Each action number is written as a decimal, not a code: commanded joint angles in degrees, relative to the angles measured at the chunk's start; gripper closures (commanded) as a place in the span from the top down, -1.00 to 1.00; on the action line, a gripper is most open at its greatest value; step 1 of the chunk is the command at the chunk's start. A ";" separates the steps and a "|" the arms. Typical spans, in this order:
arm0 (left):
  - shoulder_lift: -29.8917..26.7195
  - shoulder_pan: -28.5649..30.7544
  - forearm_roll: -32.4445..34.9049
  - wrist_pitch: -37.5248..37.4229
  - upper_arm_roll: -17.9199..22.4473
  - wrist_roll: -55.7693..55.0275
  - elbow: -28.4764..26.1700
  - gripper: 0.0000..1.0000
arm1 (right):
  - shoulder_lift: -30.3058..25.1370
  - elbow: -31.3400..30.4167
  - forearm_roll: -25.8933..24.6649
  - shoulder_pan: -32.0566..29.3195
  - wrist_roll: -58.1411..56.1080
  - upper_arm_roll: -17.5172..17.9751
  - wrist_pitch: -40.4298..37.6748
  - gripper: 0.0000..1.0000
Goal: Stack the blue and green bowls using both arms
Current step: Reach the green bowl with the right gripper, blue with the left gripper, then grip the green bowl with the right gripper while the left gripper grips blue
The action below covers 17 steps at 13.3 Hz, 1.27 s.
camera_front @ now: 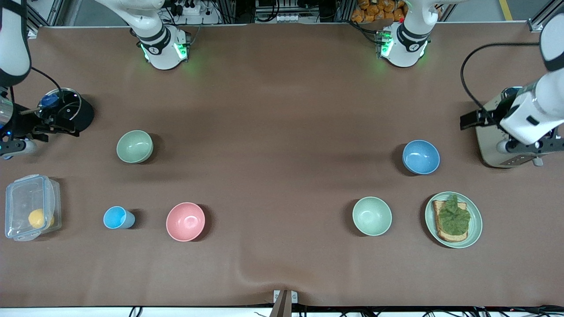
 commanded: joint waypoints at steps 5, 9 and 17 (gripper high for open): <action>1.40 2.86 1.00 25.75 -0.49 -1.68 -20.96 1.00 | -1.07 -18.49 1.24 -3.69 -2.71 0.66 18.01 1.00; 5.00 4.54 1.00 34.91 -0.49 -1.68 -28.01 1.00 | 0.60 -24.13 3.71 -3.96 -2.79 0.66 24.81 1.00; 11.78 7.09 1.09 40.10 -0.58 -1.42 -29.86 0.93 | 9.03 -24.23 5.83 -4.48 -7.10 0.74 32.18 1.00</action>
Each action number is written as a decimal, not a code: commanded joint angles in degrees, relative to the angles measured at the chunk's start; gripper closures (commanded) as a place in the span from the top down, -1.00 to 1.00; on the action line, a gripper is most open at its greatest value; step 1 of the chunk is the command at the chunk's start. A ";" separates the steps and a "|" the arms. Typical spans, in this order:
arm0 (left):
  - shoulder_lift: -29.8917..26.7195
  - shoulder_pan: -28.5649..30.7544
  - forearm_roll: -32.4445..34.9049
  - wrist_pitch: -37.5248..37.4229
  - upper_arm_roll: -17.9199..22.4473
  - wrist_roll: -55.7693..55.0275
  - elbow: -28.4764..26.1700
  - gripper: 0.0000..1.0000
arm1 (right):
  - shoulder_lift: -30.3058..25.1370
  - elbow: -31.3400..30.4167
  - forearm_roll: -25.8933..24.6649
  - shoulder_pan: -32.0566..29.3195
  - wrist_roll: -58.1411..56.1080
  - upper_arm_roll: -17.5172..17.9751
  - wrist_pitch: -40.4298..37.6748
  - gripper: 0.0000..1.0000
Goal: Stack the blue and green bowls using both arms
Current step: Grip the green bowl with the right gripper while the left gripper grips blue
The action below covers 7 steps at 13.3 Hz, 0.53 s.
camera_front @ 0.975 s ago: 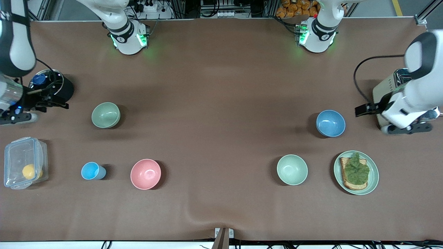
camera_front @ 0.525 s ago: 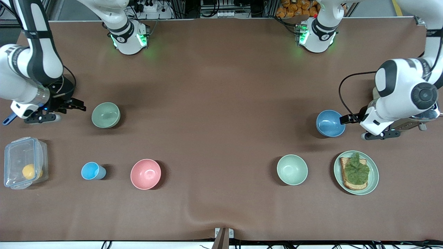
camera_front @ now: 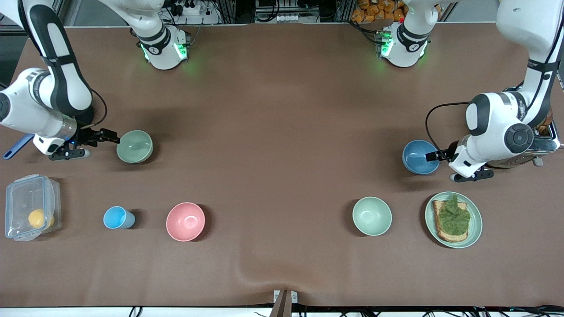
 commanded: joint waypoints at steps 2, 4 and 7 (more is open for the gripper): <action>0.80 1.44 1.09 2.38 -0.60 -0.42 -1.44 0.80 | 3.44 0.05 1.24 -1.17 -1.57 0.89 4.30 0.91; 1.24 1.52 1.09 2.47 -0.60 -0.42 -1.52 0.74 | 3.97 0.05 1.94 -0.90 -1.57 0.89 4.65 0.80; 1.60 1.52 1.09 2.47 -0.60 -0.42 -1.52 0.45 | 5.72 0.05 3.35 -0.46 -1.57 1.15 6.23 0.50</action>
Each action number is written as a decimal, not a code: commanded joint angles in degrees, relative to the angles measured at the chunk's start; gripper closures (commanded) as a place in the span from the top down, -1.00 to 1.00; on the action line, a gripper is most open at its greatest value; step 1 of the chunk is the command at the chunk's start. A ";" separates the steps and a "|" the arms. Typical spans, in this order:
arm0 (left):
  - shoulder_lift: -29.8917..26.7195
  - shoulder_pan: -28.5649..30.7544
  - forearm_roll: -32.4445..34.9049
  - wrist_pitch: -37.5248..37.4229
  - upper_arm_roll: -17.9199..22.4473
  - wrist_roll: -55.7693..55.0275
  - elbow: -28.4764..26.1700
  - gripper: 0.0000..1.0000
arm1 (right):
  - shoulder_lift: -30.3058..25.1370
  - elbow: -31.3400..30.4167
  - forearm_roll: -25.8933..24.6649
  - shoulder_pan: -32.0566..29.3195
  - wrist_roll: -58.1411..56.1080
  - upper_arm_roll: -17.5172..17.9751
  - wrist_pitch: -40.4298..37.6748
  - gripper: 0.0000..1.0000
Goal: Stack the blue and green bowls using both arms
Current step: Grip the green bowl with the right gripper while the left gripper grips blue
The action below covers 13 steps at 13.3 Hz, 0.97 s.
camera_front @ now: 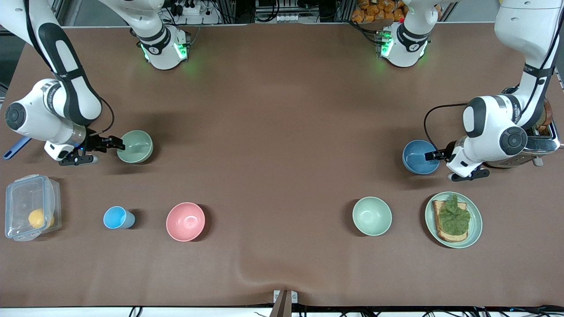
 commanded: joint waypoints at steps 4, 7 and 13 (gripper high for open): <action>0.29 0.65 1.09 0.90 -0.60 -0.42 -0.50 -0.03 | 2.29 0.17 1.57 0.15 -1.23 0.85 2.94 -0.01; 0.64 0.56 1.09 0.90 -0.60 -0.51 -0.41 -0.35 | 2.73 0.26 1.57 0.23 -1.40 0.85 3.03 -0.73; 0.82 0.65 1.09 0.90 -0.60 0.10 0.11 -1.00 | 2.38 0.61 1.57 0.76 -0.97 1.03 2.07 -1.00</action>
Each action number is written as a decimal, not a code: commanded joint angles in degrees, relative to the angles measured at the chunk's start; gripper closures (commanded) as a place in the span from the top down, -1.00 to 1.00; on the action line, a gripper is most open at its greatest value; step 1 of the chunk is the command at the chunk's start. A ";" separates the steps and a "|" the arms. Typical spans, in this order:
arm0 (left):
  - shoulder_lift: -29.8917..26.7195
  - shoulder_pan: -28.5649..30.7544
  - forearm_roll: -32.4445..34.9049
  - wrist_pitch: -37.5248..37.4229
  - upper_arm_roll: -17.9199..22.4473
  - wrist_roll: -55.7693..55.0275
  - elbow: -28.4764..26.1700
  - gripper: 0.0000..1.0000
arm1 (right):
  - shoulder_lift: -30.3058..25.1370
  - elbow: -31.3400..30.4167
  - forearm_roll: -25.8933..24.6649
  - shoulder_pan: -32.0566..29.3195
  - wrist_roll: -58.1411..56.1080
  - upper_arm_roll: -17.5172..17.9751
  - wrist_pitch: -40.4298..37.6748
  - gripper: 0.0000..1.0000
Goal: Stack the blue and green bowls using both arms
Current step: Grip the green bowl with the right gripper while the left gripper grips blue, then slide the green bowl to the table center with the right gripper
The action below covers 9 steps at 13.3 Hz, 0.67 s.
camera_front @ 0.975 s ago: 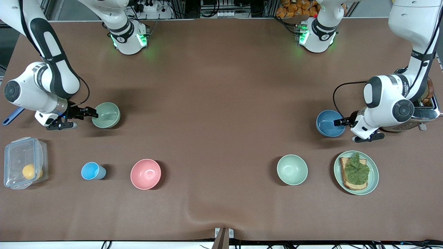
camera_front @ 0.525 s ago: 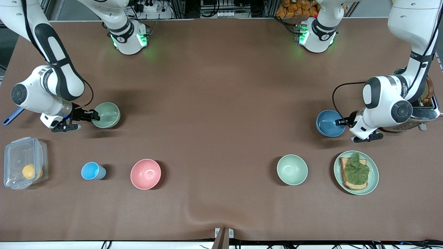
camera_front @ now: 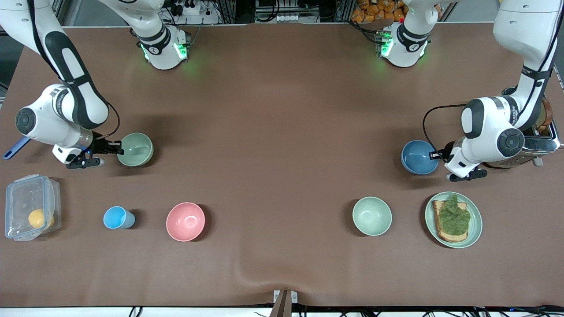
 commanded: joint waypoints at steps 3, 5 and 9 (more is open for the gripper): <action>-0.12 0.91 0.40 0.65 -0.50 0.06 0.36 -1.00 | -0.90 0.78 3.08 0.81 -0.06 1.07 -3.17 -1.00; -0.65 0.92 0.40 -0.05 -0.50 0.06 1.50 -1.00 | -2.30 1.83 7.13 1.33 0.20 1.86 -7.04 -1.00; -1.17 0.91 0.31 -6.72 -1.55 0.06 6.41 -1.00 | -4.94 1.75 7.32 4.57 8.35 1.77 -9.86 -1.00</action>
